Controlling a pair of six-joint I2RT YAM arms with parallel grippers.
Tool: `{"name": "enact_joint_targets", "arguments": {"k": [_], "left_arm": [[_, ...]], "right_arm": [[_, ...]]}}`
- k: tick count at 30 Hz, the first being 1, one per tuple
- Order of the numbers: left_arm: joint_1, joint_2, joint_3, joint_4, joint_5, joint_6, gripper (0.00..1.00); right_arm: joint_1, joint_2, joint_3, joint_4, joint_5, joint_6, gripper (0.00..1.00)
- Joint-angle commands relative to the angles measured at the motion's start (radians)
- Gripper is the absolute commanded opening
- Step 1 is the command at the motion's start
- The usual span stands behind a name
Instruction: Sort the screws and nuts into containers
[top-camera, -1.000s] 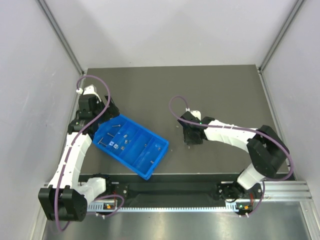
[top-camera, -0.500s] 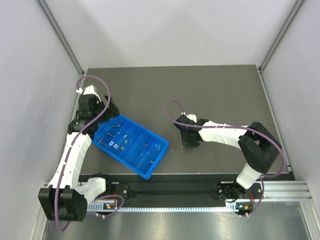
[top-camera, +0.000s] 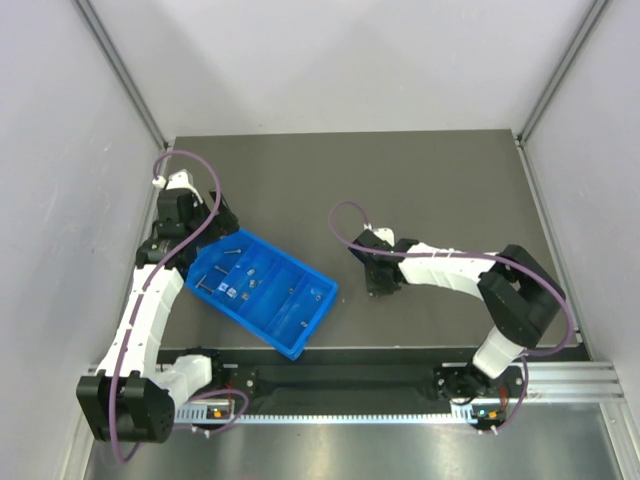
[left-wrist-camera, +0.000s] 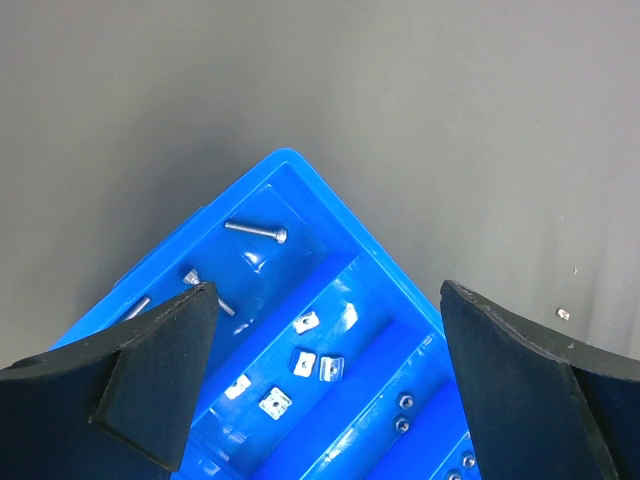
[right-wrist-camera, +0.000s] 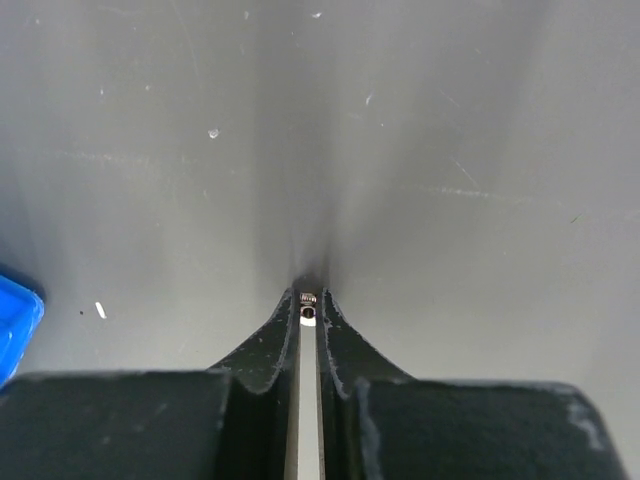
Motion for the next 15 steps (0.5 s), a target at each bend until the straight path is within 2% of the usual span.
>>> {"name": "enact_joint_targets", "arguments": {"k": [1,5,11,15], "left_arm": [[-0.001,-0.009,-0.001,0.047,0.002,0.001,0.97],[-0.001,-0.007,-0.001,0.048,0.004,0.001,0.97],[-0.001,-0.010,-0.001,0.050,0.000,0.001,0.97],[-0.001,-0.013,-0.001,0.048,-0.004,0.002,0.97]], "right_arm": [[0.012,-0.021,-0.031,0.013,-0.022,0.022,0.00],[0.014,-0.090,0.059,-0.047,0.004,-0.005,0.00],[0.035,-0.116,0.417,-0.197,0.102,-0.162,0.00],[0.128,-0.070,0.634,-0.231,0.116,-0.270,0.00]]}}
